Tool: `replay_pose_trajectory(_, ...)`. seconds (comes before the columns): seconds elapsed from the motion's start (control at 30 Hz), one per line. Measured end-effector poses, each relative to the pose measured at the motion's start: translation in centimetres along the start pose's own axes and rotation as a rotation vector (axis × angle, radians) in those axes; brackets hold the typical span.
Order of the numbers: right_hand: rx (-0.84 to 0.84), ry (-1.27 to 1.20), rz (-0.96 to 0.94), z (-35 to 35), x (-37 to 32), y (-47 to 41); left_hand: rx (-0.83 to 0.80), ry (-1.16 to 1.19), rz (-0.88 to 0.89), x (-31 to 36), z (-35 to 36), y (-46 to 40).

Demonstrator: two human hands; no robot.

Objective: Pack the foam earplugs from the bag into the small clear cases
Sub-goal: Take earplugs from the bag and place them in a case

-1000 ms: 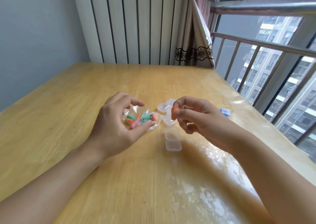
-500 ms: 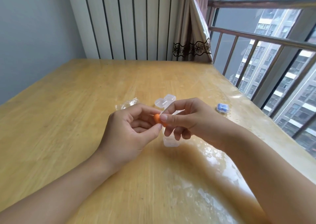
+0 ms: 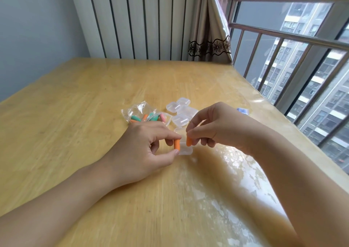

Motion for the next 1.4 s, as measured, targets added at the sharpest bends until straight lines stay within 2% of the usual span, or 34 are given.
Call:
replay_pose_trajectory(0.33, -0.023, 0.128, -0.006, 1.2, 0.0, 0.0, -0.116, 0.001, -0.037, -0.9, 1.2, 0.0)
replay_pose_trajectory(0.8, 0.060, 0.227, -0.018, 1.1, -0.4, -0.1, -0.226, -0.037, -0.130, -1.8, 2.1, 0.4)
replay_pose_trajectory(0.93, 0.066, 0.210, -0.042, 0.3, -0.9, 0.2, -0.215, -0.031, -0.147, -1.7, 2.0, 0.4)
replay_pose_trajectory(1.07, 0.209, 0.107, -0.040, -2.7, -0.5, 0.1, -0.175, 0.003, -0.189, -1.9, 1.9, 0.4)
replay_pose_trajectory(1.2, 0.078, 0.122, -0.003, -0.5, 0.4, -0.4, -0.131, 0.062, -0.231, -1.9, 1.5, 0.4)
replay_pose_trajectory(1.4, 0.046, 0.099, 0.011, 0.6, 0.6, -0.6, -0.100, 0.039, -0.270, -2.1, 1.2, 0.5)
Point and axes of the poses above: each hand's wrist, its own y-axis away from the middle knuckle, its own z-axis out of the palm, x = y × z, the point moved 8 cm from there along -y, towards the middle knuckle
